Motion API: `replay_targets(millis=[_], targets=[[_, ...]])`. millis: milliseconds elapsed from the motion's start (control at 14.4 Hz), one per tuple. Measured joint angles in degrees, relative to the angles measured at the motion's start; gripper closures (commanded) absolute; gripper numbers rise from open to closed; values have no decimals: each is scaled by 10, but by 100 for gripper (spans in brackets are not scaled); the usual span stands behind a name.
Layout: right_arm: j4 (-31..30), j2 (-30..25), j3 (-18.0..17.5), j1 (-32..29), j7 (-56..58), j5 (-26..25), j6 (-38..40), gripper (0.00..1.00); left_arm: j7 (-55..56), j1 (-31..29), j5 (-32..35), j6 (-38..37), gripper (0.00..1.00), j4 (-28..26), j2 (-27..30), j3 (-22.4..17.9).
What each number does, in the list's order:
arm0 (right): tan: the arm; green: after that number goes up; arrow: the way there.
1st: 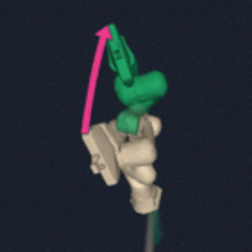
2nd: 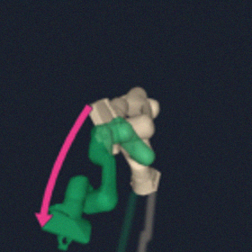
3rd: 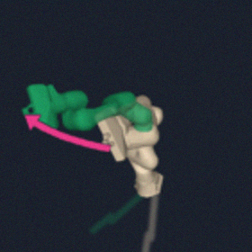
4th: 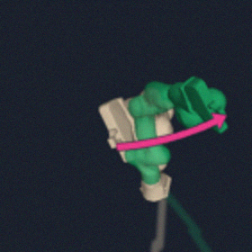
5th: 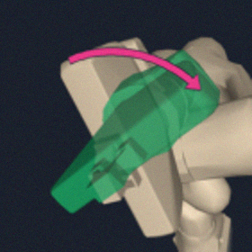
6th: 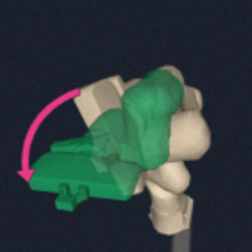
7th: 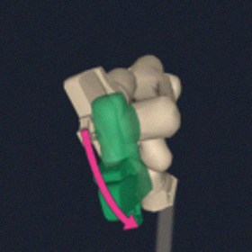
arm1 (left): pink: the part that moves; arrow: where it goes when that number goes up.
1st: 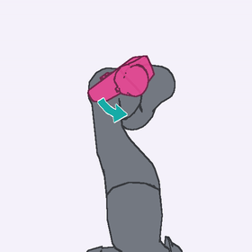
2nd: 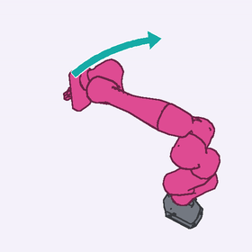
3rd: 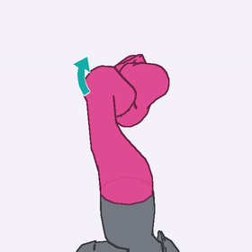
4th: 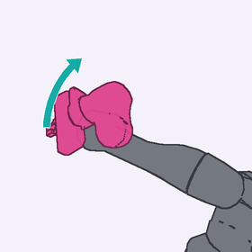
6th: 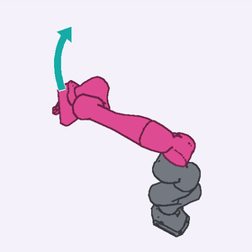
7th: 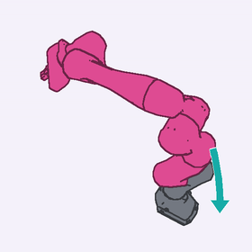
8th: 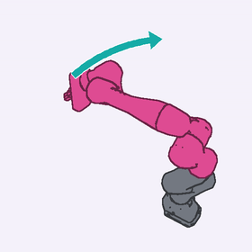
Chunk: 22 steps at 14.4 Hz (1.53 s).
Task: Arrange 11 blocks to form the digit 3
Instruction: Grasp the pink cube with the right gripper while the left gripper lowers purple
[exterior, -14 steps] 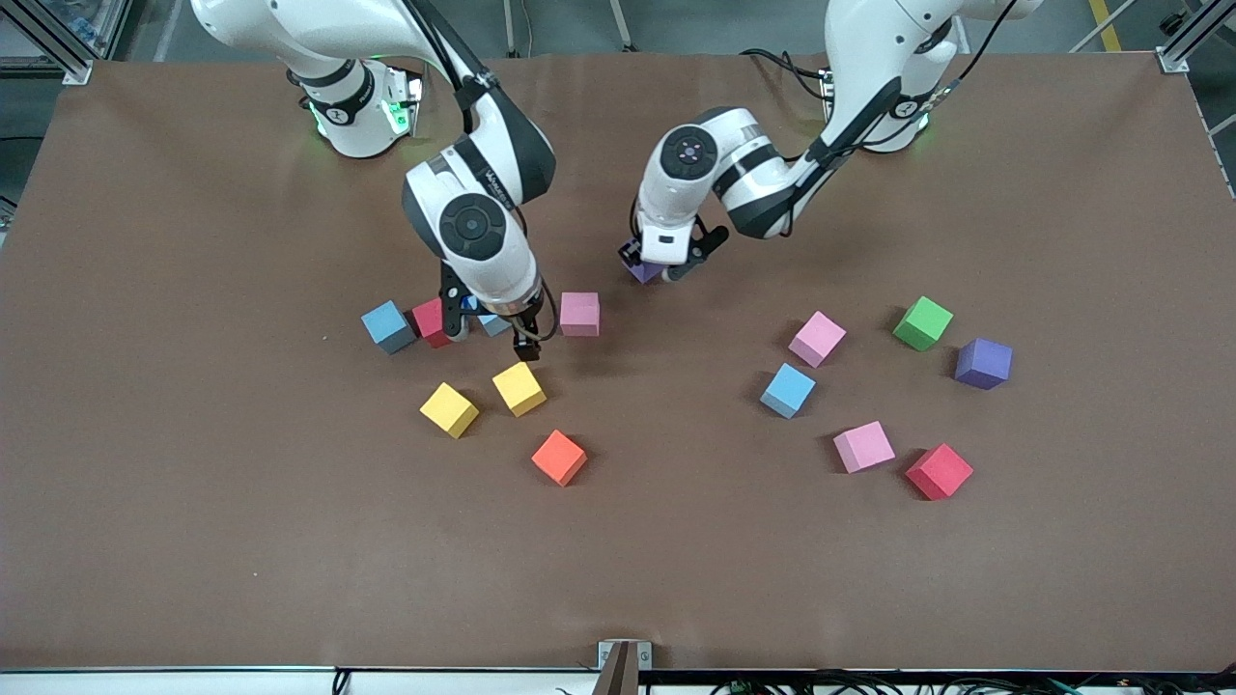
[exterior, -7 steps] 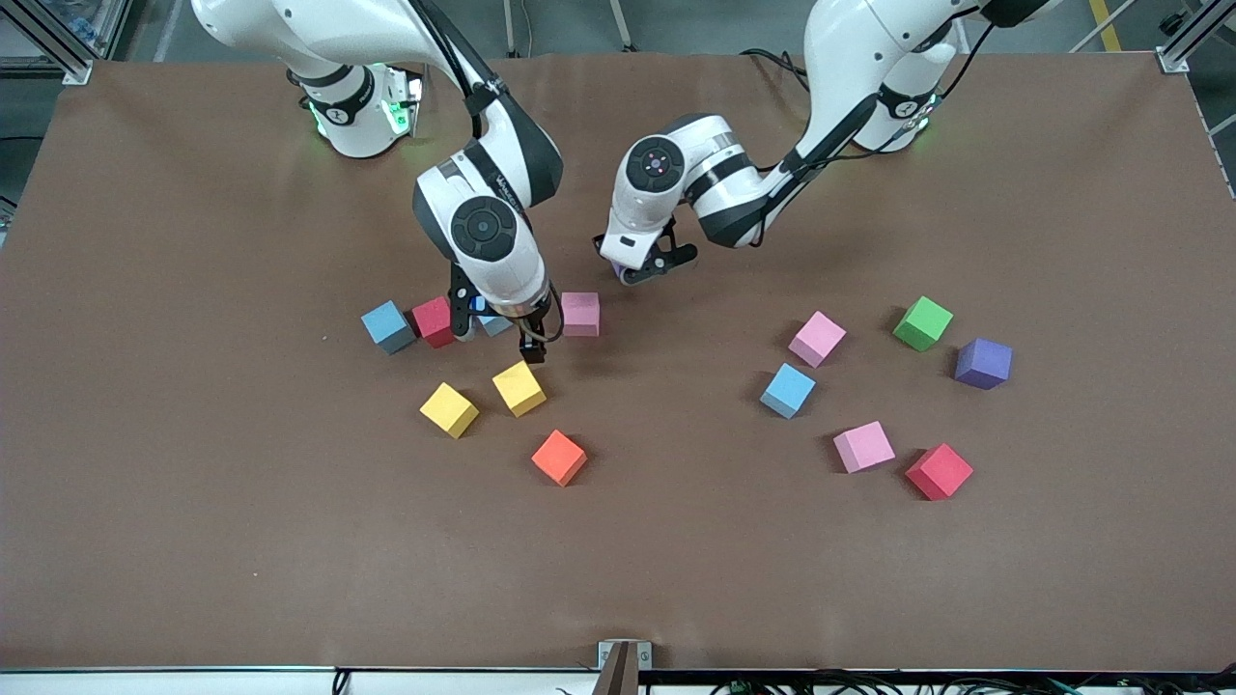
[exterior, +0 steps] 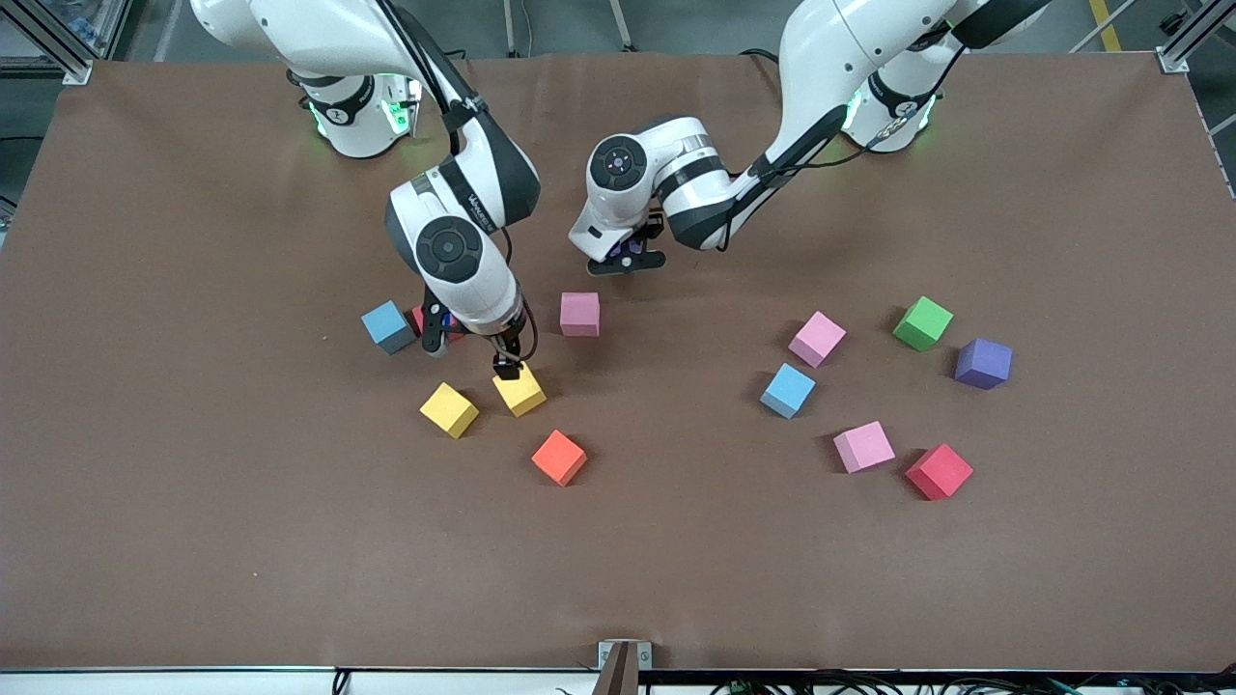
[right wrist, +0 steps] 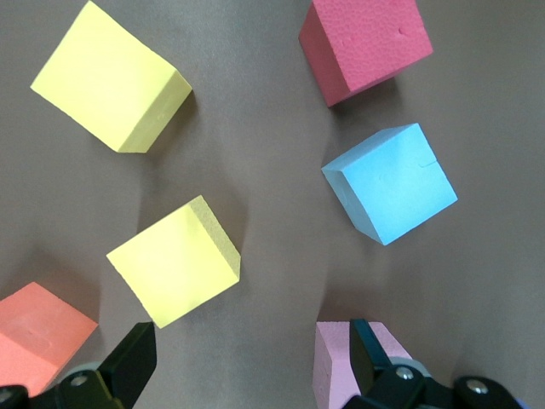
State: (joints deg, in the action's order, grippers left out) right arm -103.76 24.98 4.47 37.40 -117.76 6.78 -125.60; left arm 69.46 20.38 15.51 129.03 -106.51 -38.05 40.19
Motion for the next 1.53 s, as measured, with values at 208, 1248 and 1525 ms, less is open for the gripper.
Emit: replay_targets(millis=[208, 1248, 1525], targets=[[0, 0, -1, 0, 0, 0, 0, 0, -26, 0, 33, 0, 65, 2, 0, 0], [0, 0, -3, 3, 0, 0, 1, 0, -41, 30, 37, -6, 0, 35, -24, -26], [0, 0, -4, 5, 0, 0, 2, 0, -41, 31, 37, -6, 0, 36, -25, -30]])
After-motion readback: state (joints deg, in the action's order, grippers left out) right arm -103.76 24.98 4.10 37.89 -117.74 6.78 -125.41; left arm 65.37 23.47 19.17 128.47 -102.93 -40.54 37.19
